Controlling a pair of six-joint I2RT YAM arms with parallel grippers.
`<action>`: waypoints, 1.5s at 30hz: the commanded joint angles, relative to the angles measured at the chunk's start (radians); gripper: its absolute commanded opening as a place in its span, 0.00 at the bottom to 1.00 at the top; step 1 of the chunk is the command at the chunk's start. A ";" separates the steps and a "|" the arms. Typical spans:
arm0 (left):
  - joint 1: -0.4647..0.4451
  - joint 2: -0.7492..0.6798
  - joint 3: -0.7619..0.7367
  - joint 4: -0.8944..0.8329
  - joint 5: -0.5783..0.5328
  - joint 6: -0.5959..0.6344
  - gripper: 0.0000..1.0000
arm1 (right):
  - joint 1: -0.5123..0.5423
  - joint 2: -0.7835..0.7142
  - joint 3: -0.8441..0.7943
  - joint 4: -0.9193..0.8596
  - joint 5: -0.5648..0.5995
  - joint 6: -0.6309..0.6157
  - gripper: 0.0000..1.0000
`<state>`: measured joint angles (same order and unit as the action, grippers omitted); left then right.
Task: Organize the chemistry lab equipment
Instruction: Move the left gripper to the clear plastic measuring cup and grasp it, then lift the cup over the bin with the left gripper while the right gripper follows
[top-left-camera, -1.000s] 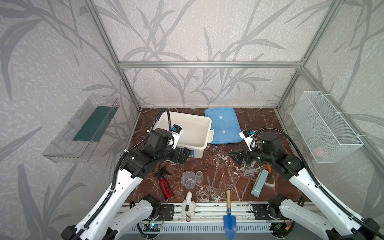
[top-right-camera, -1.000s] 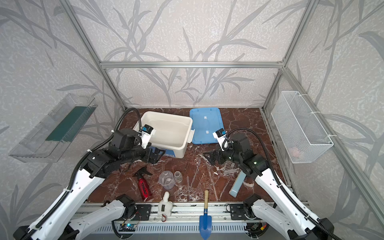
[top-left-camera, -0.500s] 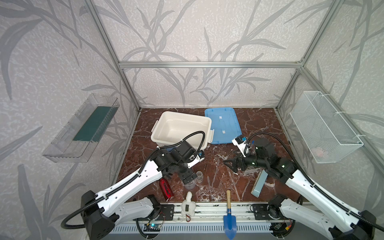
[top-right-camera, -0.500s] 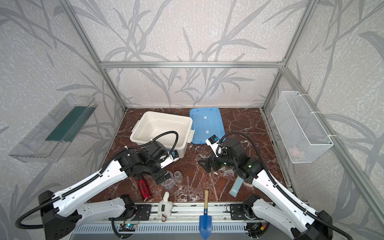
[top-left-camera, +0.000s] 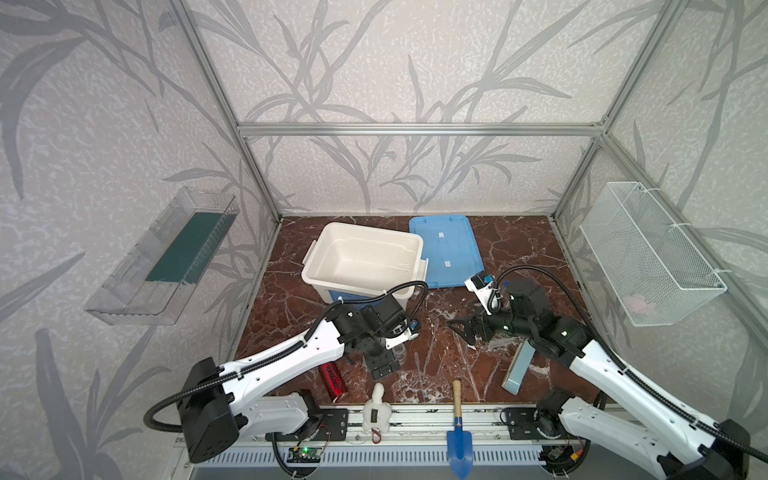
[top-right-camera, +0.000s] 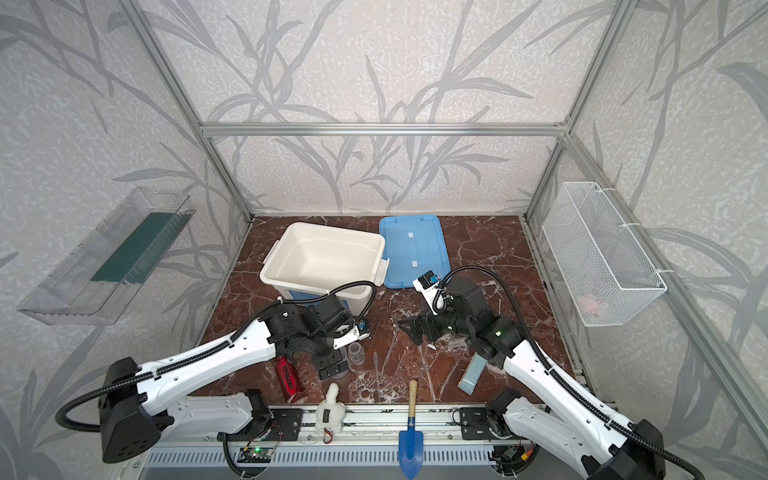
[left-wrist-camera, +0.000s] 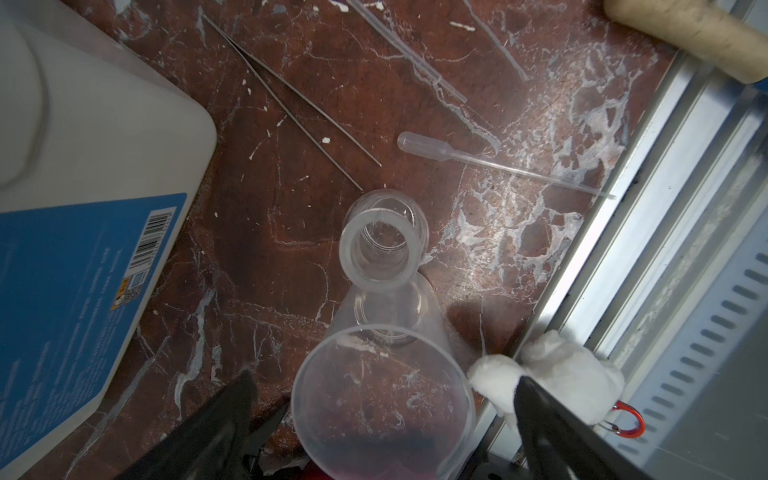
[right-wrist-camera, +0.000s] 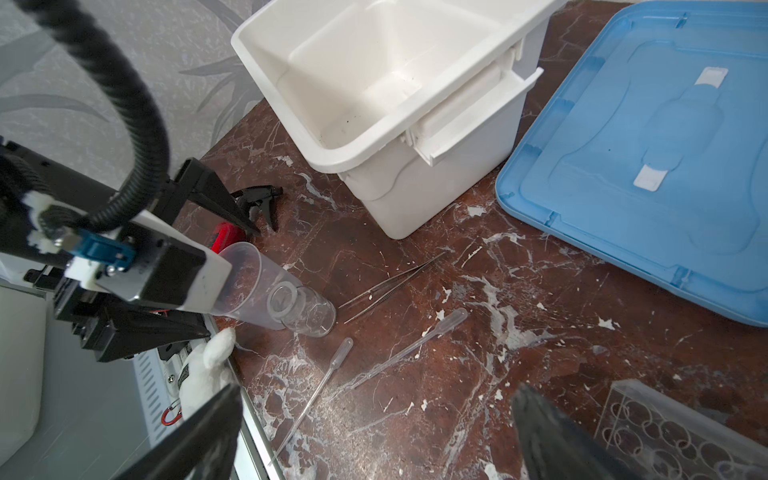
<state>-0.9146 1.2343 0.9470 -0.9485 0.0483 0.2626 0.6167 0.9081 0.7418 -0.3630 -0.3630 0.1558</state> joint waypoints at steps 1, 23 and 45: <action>-0.004 0.013 -0.026 -0.013 -0.031 0.033 0.99 | 0.006 -0.016 -0.007 0.021 0.013 -0.010 0.99; -0.004 0.115 -0.031 0.038 -0.011 0.003 0.76 | 0.016 -0.002 -0.010 0.024 0.021 -0.014 1.00; 0.028 -0.157 0.196 -0.029 -0.168 -0.187 0.61 | 0.106 0.058 0.101 0.066 0.130 0.069 0.98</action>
<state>-0.9058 1.1271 1.0477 -0.9405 -0.0704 0.1459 0.6888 0.9459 0.7769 -0.3573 -0.3046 0.1764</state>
